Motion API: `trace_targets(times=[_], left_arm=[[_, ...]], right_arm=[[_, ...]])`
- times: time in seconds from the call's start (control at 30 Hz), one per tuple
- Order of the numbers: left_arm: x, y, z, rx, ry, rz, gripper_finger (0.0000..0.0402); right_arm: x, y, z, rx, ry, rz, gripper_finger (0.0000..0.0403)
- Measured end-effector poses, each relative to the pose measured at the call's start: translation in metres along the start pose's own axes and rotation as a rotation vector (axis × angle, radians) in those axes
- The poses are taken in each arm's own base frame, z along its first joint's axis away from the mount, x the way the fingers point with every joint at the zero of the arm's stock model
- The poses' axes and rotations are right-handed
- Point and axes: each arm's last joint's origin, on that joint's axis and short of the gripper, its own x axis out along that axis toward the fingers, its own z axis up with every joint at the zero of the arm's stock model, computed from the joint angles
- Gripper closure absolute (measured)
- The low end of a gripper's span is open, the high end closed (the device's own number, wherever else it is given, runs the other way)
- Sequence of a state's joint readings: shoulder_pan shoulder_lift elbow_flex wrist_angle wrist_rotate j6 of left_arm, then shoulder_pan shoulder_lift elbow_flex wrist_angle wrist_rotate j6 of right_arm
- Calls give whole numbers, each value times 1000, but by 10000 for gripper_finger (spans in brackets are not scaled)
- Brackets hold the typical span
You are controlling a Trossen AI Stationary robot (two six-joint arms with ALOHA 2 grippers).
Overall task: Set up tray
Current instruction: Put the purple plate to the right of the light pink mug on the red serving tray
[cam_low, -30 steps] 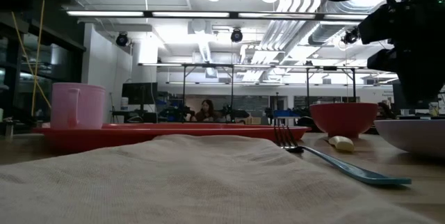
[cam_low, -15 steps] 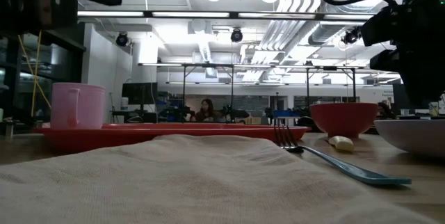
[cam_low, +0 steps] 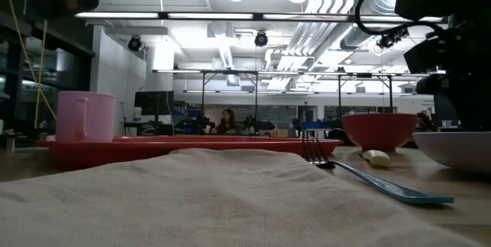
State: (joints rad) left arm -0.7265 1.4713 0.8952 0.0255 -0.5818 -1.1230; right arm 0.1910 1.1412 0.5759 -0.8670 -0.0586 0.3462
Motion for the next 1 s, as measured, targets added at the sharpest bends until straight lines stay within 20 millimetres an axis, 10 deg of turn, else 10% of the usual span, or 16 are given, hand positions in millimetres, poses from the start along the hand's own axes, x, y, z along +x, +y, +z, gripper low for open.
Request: trace_targets(times=[0.53,1.0], left_arm=[[1,0,-1,10,8,-23,229],[1,0,-1,13,9,-20,229]], right_arm=[[19,-10,-13,204,70,13,297],[19,-7,-8,323,37,68,397]])
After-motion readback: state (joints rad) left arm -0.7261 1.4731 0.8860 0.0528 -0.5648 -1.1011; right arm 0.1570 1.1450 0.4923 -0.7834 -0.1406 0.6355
